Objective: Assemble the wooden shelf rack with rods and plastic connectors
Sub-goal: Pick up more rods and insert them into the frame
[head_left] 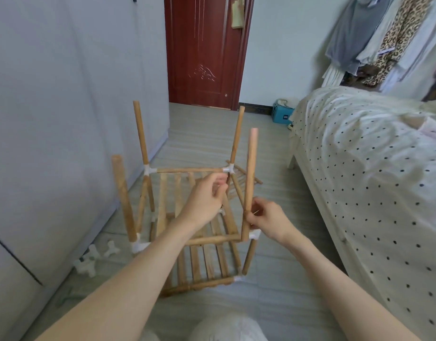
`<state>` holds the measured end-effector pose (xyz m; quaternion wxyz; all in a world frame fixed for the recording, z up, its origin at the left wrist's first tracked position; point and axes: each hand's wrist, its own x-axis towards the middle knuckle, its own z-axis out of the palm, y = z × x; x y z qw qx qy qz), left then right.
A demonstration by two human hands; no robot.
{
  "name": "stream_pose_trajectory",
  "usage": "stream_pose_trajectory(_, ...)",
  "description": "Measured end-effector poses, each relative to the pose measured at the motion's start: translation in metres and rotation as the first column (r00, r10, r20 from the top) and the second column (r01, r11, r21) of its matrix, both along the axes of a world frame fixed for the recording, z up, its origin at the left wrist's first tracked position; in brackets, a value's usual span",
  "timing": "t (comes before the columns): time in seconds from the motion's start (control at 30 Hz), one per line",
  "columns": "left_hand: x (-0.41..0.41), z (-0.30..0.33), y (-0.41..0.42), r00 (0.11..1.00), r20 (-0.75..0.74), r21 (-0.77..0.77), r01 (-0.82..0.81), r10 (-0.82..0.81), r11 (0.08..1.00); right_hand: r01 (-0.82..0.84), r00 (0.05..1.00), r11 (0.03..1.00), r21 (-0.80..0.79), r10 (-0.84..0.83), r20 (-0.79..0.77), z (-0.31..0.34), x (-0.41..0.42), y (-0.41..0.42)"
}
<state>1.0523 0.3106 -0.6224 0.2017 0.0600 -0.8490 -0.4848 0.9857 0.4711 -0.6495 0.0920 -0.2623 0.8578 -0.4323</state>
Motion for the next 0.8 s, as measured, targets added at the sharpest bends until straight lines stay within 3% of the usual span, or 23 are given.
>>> stream_pose_trajectory(0.07, -0.005, -0.019, -0.006, 0.987, 0.157, -0.123, 0.064, -0.044, 0.99, 0.125, 0.991, 0.991, -0.04, -0.123, 0.047, -0.009, -0.013, 0.017)
stream_pose_trajectory(0.17, -0.004, -0.056, -0.016, 0.89, 0.436, -0.289, 0.278, -0.133, 0.916, 0.229, 0.973, 0.973, -0.018, -0.228, 0.034, -0.024, -0.027, 0.038)
stream_pose_trajectory(0.4, 0.021, -0.132, -0.067, 0.654, 0.756, -0.415, 0.446, 0.027, 0.793, 0.291, 0.956, 0.951, -0.103, -0.286, 0.058, -0.048, -0.043, 0.049)
stream_pose_trajectory(0.5, 0.029, -0.153, -0.074, 0.639, 0.763, -0.498, 0.491, 0.092, 0.715, 0.276, 0.959, 0.955, -0.112, -0.267, 0.091, -0.051, -0.046, 0.046)
stream_pose_trajectory(0.8, 0.026, -0.167, -0.07, 0.659, 0.739, -0.532, 0.447, 0.138, 0.719, 0.136, 0.991, 0.964, 0.227, -0.134, -0.026, -0.046, -0.06, 0.03)
